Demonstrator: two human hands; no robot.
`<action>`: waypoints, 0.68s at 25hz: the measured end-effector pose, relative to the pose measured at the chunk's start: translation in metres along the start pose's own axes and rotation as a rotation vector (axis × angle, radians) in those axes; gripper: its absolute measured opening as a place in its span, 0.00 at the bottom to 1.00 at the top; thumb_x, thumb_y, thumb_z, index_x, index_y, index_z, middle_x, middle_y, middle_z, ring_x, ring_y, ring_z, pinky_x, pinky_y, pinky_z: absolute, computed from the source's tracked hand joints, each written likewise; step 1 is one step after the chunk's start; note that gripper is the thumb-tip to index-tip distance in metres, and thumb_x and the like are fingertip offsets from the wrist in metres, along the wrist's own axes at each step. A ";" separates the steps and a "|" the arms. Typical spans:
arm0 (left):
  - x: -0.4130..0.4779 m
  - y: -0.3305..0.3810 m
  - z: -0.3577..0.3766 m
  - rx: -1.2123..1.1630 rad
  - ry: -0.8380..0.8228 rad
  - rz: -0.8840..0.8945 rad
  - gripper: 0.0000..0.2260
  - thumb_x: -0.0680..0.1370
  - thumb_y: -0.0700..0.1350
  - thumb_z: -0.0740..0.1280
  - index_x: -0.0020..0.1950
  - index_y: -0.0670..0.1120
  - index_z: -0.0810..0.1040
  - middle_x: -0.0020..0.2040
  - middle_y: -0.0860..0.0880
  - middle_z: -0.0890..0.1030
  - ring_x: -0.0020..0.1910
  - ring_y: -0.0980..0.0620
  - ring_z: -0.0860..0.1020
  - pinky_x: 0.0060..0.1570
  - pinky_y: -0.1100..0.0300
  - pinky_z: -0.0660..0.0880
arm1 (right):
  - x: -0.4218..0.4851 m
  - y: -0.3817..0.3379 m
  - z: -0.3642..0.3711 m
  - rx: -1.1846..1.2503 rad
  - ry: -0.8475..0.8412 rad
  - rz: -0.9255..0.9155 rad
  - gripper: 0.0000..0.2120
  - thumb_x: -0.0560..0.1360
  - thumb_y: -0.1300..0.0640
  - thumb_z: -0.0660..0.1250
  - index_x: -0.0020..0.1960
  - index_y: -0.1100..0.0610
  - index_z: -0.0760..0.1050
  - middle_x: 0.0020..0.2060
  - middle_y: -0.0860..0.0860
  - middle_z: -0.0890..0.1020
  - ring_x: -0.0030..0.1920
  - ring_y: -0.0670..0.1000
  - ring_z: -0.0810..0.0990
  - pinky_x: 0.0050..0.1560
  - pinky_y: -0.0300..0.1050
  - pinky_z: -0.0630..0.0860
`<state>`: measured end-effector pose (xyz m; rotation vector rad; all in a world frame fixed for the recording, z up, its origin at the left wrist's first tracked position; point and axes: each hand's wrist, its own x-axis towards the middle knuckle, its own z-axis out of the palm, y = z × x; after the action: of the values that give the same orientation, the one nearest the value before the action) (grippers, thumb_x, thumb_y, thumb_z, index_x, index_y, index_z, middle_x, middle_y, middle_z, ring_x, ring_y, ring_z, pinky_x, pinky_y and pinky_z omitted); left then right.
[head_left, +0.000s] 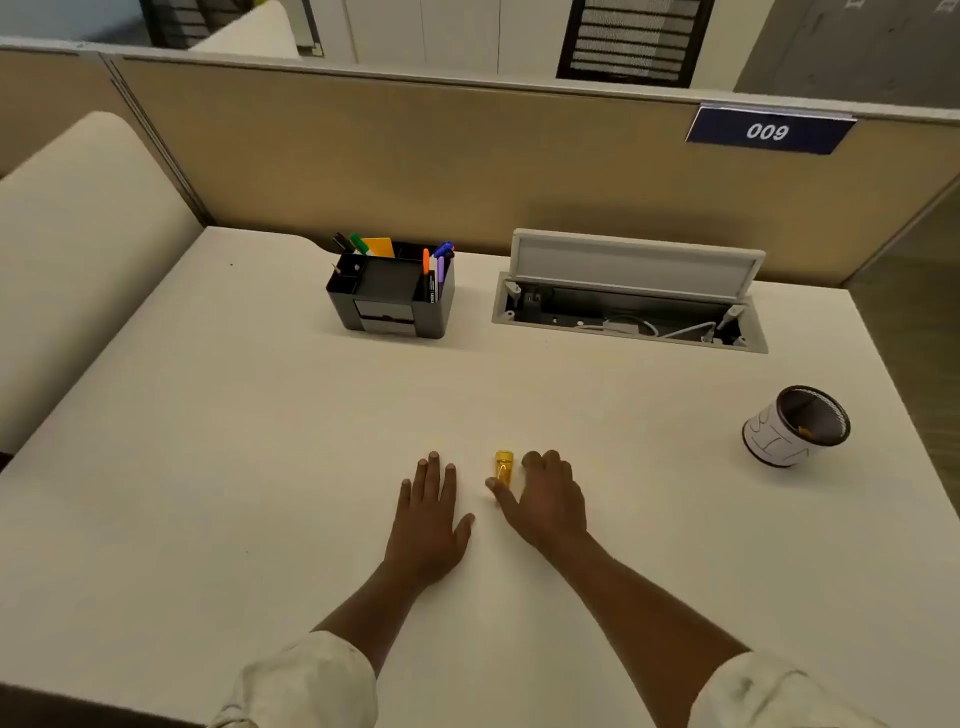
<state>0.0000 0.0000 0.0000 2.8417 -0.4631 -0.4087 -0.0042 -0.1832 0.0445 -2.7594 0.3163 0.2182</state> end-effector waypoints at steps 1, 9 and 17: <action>0.000 0.000 0.000 0.010 0.013 0.001 0.34 0.82 0.59 0.53 0.82 0.44 0.44 0.82 0.41 0.41 0.81 0.42 0.41 0.79 0.45 0.45 | 0.003 -0.005 0.001 0.026 -0.007 0.031 0.31 0.75 0.33 0.62 0.63 0.58 0.71 0.58 0.56 0.76 0.58 0.57 0.75 0.53 0.51 0.76; 0.012 0.006 -0.011 -0.098 -0.001 -0.085 0.35 0.80 0.61 0.59 0.80 0.43 0.56 0.82 0.40 0.52 0.81 0.41 0.51 0.78 0.47 0.53 | 0.013 -0.014 0.003 0.240 -0.111 0.086 0.13 0.78 0.50 0.66 0.56 0.60 0.75 0.52 0.57 0.80 0.51 0.56 0.79 0.47 0.48 0.74; 0.032 0.072 -0.069 -1.298 -0.109 -0.250 0.14 0.83 0.54 0.61 0.59 0.50 0.83 0.52 0.48 0.87 0.58 0.45 0.83 0.56 0.51 0.78 | -0.021 0.023 -0.050 1.224 -0.441 0.202 0.12 0.82 0.53 0.63 0.57 0.60 0.78 0.46 0.58 0.86 0.44 0.54 0.85 0.49 0.50 0.83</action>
<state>0.0308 -0.0648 0.0767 1.6026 0.1499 -0.6082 -0.0242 -0.2183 0.0869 -1.4298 0.4164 0.4749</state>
